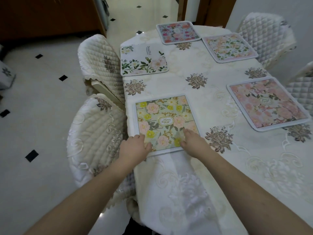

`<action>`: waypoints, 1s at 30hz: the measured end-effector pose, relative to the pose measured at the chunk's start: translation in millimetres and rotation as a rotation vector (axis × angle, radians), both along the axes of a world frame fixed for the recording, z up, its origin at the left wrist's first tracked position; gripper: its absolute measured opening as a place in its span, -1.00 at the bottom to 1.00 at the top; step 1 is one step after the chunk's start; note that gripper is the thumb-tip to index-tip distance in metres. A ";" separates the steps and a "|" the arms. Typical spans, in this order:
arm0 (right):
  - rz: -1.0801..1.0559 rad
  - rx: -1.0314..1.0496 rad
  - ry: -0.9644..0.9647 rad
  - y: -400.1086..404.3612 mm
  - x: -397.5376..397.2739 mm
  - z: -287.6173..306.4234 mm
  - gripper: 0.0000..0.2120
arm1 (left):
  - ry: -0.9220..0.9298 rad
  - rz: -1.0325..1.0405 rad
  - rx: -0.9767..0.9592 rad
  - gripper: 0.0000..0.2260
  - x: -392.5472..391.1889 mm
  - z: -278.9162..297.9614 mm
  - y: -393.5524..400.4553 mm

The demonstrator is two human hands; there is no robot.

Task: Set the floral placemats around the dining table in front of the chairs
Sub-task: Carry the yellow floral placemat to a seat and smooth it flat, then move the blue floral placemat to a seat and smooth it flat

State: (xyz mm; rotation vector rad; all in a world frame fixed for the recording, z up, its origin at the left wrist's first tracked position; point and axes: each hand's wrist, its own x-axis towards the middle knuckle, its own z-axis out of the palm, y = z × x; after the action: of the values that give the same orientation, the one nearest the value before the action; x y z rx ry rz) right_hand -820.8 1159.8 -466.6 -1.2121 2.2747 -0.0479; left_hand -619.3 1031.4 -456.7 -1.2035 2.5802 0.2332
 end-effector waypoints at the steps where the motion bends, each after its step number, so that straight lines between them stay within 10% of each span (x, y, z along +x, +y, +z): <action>1: 0.008 -0.001 -0.022 0.4 9.5 8.6 -0.40 | 0.009 -0.023 -0.018 -0.52 6.5 6.9 6.5; 15: 0.208 -0.192 0.018 12.9 153.7 95.7 -0.51 | 0.158 -0.122 -0.087 -0.33 147.7 114.5 67.8; 30: 0.430 -0.283 0.117 -40.8 413.8 135.0 -0.50 | 0.177 0.122 -0.184 -0.48 422.9 109.3 50.6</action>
State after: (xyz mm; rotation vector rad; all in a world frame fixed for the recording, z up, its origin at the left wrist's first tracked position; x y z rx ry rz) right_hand -407.0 1119.0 -331.6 -1.8735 2.1020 -0.1445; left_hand -196.3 1082.0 -347.4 -1.4691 2.7312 0.1350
